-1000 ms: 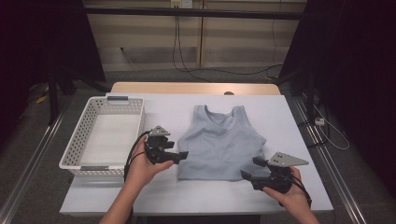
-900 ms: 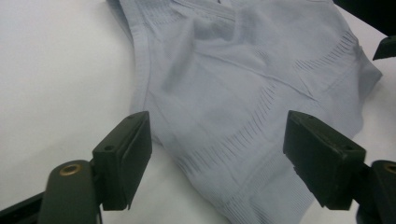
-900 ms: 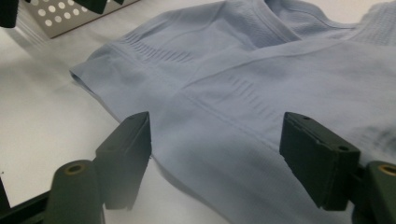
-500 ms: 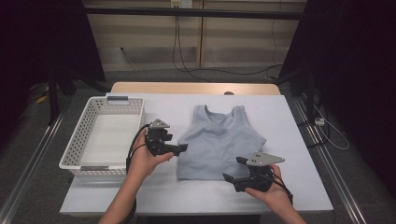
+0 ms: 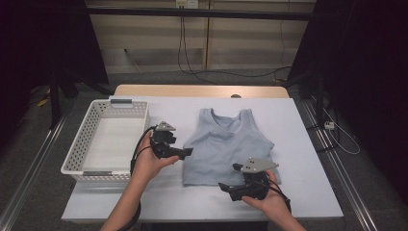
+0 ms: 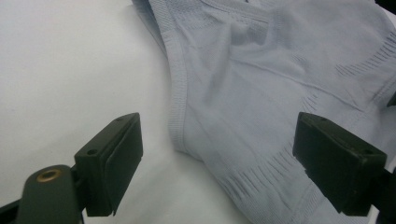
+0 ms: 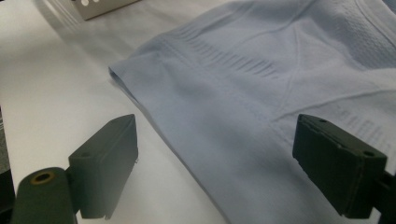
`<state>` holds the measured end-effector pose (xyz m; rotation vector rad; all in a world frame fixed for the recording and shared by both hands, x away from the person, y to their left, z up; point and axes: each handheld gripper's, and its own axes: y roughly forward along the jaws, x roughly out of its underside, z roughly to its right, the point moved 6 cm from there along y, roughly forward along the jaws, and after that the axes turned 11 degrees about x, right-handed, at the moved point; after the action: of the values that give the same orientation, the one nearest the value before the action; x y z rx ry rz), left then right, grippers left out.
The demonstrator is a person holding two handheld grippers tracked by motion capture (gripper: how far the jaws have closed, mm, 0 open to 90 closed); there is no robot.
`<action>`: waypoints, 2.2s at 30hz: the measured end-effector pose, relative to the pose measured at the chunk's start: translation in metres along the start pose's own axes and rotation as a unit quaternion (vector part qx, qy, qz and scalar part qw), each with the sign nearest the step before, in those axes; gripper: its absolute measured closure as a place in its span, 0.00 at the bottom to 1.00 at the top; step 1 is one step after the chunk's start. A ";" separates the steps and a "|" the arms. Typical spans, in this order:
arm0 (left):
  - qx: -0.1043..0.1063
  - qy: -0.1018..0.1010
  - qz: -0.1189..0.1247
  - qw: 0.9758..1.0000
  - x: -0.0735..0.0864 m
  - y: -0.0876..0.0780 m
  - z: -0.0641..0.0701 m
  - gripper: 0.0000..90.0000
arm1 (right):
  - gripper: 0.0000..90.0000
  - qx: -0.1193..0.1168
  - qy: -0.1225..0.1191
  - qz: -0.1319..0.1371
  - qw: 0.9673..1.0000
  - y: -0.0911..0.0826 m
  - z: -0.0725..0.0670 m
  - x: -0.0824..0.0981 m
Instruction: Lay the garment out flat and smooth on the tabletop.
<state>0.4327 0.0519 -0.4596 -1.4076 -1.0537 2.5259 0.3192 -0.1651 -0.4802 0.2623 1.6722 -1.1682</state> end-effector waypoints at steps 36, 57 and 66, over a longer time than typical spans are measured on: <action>0.001 -0.020 0.018 1.000 -0.004 -0.005 -0.009 0.19 | 0.44 -0.081 -0.078 -0.038 0.993 0.068 -0.067 -0.021; -0.009 -0.031 0.032 0.999 -0.013 -0.010 -0.014 0.20 | 0.90 -0.034 -0.097 -0.037 0.994 0.079 -0.072 -0.026; -0.026 -0.026 0.041 0.998 -0.027 -0.010 -0.019 0.24 | 0.95 -0.072 -0.073 -0.030 0.994 0.068 -0.073 -0.027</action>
<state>0.4602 0.0593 -0.4405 -1.4347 -1.0988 2.6251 0.3309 -0.0635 -0.4970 0.0343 1.6351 -1.0786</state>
